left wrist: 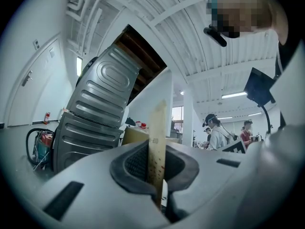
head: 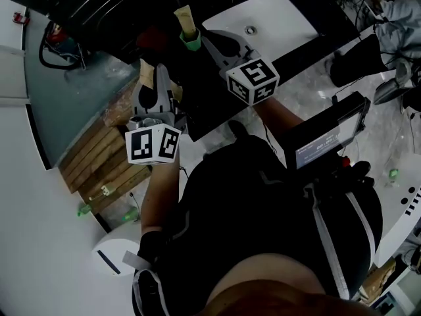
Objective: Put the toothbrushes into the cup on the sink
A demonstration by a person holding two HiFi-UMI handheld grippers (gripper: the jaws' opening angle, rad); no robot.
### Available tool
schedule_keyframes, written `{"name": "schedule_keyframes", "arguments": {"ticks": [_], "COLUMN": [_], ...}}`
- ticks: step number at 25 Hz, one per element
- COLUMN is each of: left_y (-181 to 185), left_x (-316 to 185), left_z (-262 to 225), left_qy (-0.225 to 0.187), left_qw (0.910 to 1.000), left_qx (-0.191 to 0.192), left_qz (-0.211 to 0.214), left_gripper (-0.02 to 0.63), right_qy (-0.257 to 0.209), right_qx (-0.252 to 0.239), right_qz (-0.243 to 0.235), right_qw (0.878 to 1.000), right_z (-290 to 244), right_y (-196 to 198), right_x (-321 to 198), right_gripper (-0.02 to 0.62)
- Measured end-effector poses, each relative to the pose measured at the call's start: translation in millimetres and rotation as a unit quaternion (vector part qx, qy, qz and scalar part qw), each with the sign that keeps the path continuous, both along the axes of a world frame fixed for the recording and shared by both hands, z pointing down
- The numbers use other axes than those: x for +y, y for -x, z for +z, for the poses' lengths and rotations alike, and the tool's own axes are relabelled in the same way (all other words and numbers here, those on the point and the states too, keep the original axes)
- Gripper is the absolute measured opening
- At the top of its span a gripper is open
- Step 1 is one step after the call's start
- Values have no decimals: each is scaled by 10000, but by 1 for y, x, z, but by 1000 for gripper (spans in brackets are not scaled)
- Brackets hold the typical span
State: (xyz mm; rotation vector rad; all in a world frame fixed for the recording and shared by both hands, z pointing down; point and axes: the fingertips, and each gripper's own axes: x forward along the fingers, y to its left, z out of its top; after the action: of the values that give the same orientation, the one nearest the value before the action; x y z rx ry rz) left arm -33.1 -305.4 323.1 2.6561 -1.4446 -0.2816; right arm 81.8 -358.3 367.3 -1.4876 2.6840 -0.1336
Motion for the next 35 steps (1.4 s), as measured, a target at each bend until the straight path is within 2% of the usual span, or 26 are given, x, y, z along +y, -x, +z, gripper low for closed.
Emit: {"name": "schedule_keyframes", "arguments": {"ticks": [8, 13, 22, 30, 35], "left_y": [-14, -17, -41, -58, -55], "left_x": [11, 7, -35, -92, -124], "left_z": [-4, -7, -19, -10, 1], "left_qy": [-86, -193, -450, -468, -397], "left_qw": [9993, 9991, 9979, 9986, 9990], "left_qx": [-142, 40, 57, -30, 189], "left_qz": [330, 389, 456, 263, -59], "left_gripper": [13, 14, 12, 12, 12], "right_qy": [45, 13, -21, 162, 255], "right_qx": [0, -10, 16, -65, -138], "right_qz": [89, 14, 96, 139, 83], "right_qw": [10000, 10000, 10000, 9998, 9995], "right_z": [-9, -13, -14, 1, 9], "right_y": [-7, -11, -35, -68, -79], "right_x": [29, 35, 33, 16, 1], "right_gripper": [37, 37, 37, 37, 37]}}
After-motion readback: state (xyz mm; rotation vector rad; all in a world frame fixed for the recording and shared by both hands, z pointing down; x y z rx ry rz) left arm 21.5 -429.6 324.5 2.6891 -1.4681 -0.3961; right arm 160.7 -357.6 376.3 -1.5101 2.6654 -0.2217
